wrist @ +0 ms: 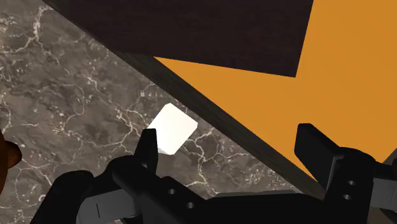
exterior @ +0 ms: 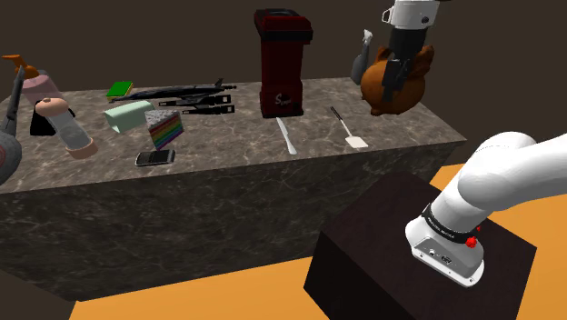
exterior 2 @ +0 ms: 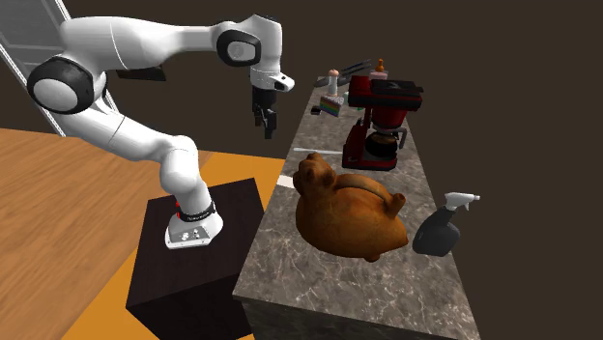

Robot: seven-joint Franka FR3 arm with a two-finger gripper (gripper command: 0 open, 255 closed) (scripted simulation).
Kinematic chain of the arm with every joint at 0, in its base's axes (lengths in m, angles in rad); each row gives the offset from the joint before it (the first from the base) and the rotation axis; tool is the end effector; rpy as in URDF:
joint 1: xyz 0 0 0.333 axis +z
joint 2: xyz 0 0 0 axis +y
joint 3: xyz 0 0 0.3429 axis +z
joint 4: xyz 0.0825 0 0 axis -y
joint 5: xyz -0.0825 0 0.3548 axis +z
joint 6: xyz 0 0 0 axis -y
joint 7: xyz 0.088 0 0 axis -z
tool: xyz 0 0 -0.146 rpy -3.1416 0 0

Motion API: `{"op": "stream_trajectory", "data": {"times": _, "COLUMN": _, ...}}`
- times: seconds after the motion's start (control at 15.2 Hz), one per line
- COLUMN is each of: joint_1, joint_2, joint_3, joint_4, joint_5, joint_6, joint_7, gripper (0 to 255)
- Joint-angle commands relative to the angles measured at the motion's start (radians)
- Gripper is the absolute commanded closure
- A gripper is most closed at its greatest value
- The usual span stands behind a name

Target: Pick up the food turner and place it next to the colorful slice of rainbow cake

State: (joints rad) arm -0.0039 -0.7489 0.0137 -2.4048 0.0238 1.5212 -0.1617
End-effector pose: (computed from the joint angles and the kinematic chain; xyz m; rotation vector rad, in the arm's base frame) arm 0.2551 0.0070 0.5359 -3.0990 -0.2590 0.2074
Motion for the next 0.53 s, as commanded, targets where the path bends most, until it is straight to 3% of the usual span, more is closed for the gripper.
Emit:
{"op": "stream_trajectory", "data": {"times": 0.0, "joint_1": 0.0, "joint_2": 0.0, "joint_3": 0.0, "joint_4": 0.0, "joint_5": 0.0, "joint_6": 0.0, "joint_7": 0.0, "gripper": 0}}
{"op": "stream_trajectory", "data": {"times": 0.46, "joint_1": -0.077, "joint_2": 0.137, "joint_3": 0.03, "joint_4": -0.092, "joint_5": 0.012, "joint_6": 0.301, "joint_7": 0.187, "gripper": 0}}
